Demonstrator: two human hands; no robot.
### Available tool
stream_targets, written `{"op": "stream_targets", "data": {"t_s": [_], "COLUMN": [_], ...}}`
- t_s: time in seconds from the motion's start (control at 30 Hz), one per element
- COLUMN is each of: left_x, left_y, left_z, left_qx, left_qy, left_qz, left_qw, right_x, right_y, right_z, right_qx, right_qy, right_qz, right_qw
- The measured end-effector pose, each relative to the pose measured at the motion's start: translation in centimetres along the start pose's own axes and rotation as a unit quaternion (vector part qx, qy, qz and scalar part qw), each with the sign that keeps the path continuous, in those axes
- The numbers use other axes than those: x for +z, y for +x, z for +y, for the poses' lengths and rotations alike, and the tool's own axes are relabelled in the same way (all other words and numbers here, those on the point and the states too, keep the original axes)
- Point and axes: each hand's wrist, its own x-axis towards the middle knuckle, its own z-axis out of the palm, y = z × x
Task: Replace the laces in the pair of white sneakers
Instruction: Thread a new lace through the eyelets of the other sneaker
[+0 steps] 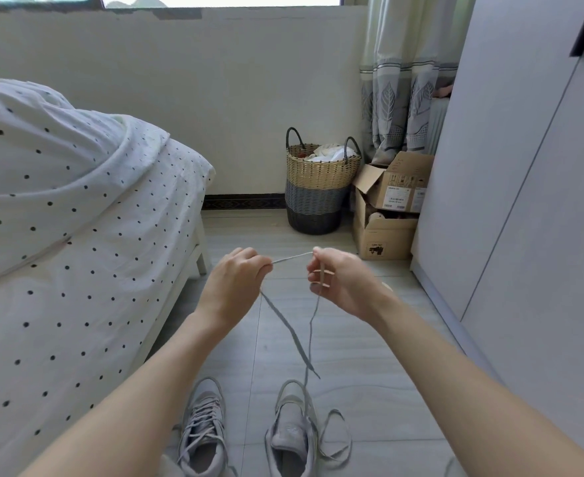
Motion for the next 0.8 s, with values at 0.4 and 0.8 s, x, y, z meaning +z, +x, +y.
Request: {"op": "stream_targets", "data": {"t_s": [0.4, 0.8], "left_x": [0.6, -0.2], "left_y": [-1.6, 0.2], "left_z": [-3.0, 1.2], "left_qx": [-0.168, 0.024], "left_qy": [0.003, -0.056], "left_qz": [-0.042, -0.022], "left_qw": [0.985, 0.998], "right_x": [-8.1, -3.4], "right_y": [1.2, 0.2], "right_z": [-0.6, 1.5], "right_qx": [-0.037, 0.036], "right_qy": [0.166, -0.335], "right_qz": [0.248, -0.029], "right_qw": [0.954, 0.941]}}
